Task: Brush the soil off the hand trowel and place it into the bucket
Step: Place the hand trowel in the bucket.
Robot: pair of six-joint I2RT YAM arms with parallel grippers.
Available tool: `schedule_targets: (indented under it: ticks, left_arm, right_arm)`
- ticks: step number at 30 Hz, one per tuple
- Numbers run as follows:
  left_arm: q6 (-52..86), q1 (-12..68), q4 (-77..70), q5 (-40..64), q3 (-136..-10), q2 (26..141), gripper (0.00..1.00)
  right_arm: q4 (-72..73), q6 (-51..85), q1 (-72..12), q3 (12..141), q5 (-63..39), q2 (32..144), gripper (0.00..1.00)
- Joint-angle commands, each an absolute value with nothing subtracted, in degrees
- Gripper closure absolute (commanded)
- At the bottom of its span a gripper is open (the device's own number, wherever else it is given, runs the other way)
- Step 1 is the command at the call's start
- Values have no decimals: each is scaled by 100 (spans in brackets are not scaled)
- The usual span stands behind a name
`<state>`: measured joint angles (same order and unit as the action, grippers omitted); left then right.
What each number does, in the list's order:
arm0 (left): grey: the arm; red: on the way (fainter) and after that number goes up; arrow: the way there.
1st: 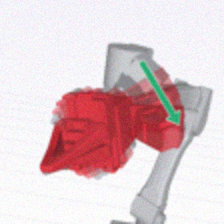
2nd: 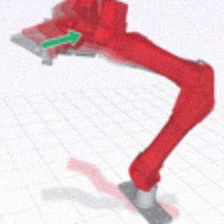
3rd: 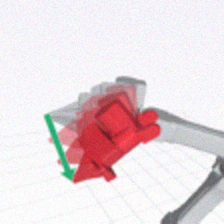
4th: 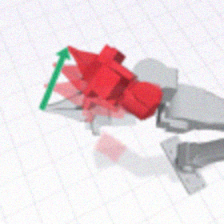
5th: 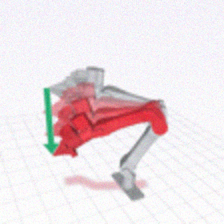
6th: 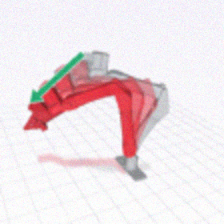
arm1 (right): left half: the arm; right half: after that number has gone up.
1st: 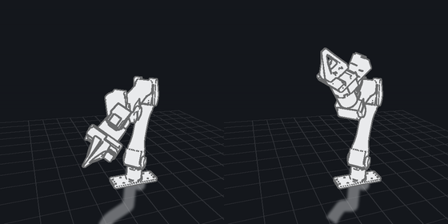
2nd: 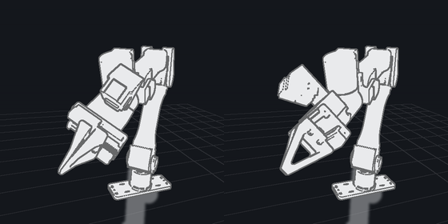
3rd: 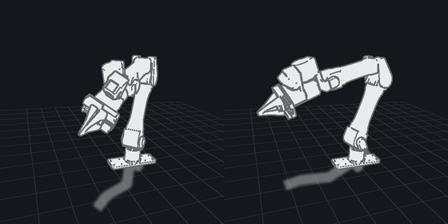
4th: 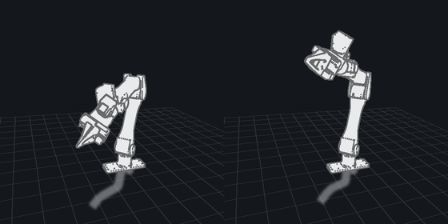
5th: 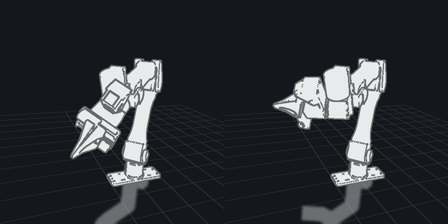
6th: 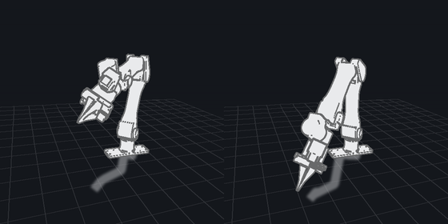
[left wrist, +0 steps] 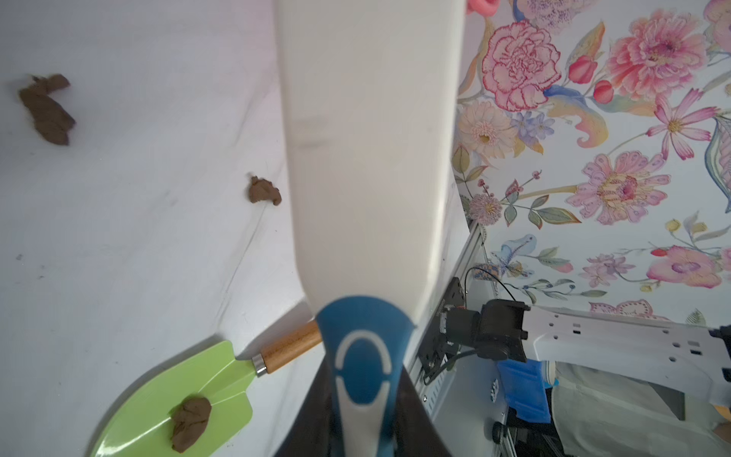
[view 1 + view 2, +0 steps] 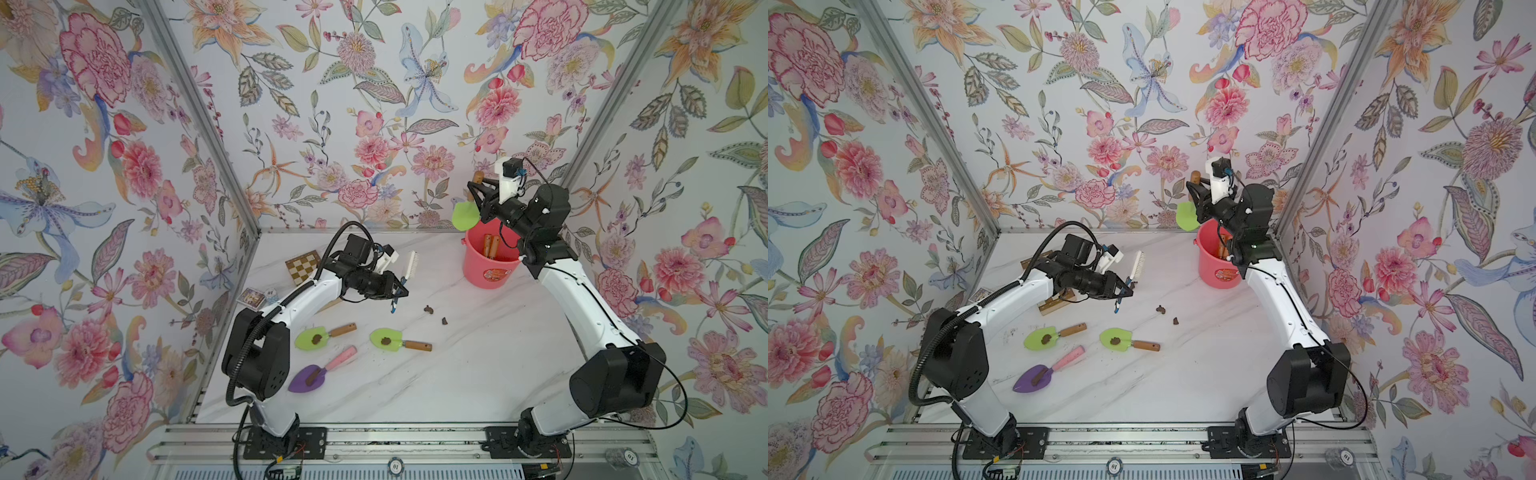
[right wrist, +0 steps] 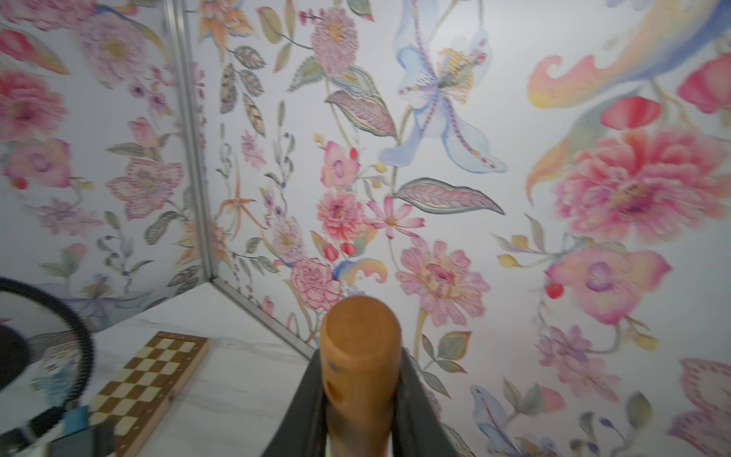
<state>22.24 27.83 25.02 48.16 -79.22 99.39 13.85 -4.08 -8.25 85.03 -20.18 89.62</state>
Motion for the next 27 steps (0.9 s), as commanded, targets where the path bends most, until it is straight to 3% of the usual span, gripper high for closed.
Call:
schedule_targets:
  ticks: [1, 7, 15, 27]
  left_arm:
    - [2577, 2863, 1901, 4282, -8151, 9806, 100]
    - [2729, 2987, 1773, 3945, -8186, 9916, 100]
    - [3006, 3040, 1457, 3815, -8373, 10171, 100]
    - [2859, 3076, 1718, 3771, -8880, 10485, 100]
  right_arm:
    - [1788, -371, -255, 8281, -640, 9249, 94]
    - [1736, -61, 339, 8492, -1043, 9915, 95]
    - [1470, -164, 439, 8218, -1239, 10347, 91]
    - [1539, 74, 374, 7783, -1431, 10682, 68]
